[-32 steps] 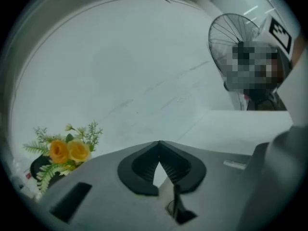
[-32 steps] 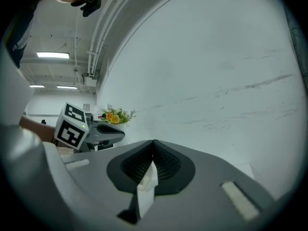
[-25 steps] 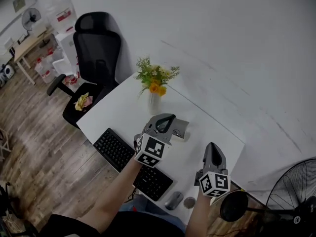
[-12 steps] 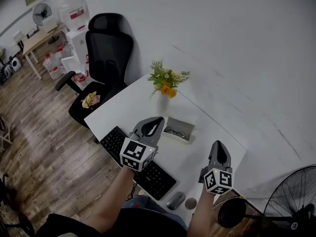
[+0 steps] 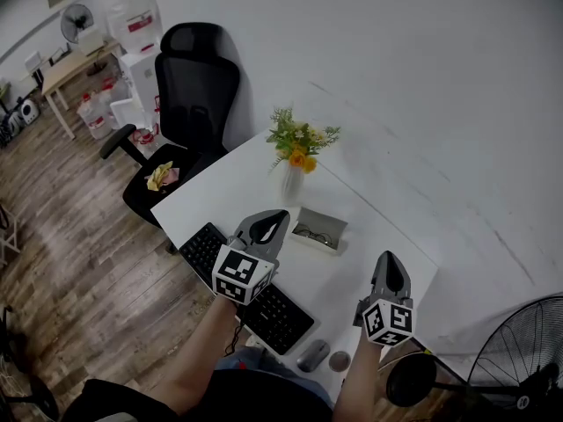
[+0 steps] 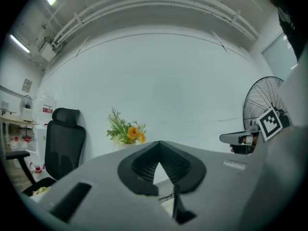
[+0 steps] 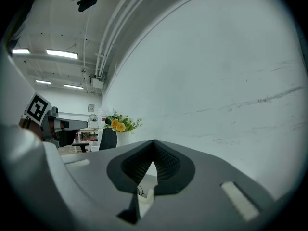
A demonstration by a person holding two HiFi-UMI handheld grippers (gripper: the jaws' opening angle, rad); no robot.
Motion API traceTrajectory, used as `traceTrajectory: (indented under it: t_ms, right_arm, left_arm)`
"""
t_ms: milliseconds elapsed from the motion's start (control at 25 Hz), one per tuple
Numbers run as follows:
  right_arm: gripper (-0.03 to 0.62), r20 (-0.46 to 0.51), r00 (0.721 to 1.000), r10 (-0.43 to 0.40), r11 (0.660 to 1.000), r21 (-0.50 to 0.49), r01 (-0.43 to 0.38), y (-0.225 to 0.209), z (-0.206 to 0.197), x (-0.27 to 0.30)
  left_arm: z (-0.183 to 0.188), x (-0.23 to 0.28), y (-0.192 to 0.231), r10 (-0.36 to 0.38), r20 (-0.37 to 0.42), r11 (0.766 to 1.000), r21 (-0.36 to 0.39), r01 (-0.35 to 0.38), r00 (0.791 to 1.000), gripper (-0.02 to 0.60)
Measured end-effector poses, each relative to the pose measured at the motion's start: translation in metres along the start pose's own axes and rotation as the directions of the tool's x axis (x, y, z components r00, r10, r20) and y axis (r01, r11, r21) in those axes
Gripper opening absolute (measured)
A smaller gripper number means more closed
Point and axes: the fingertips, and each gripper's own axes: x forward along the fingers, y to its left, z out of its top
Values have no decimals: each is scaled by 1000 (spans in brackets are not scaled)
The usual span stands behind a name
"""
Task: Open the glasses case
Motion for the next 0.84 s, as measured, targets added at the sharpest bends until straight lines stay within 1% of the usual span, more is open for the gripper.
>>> traceTrajectory:
  t_ms: [840]
  right_arm:
    - [11,-2,1000,26,1000,-5,-26,5,-1,-2]
  left_arm:
    - [-2,-2,-8,-8,-13,1000,0,8,1000,8]
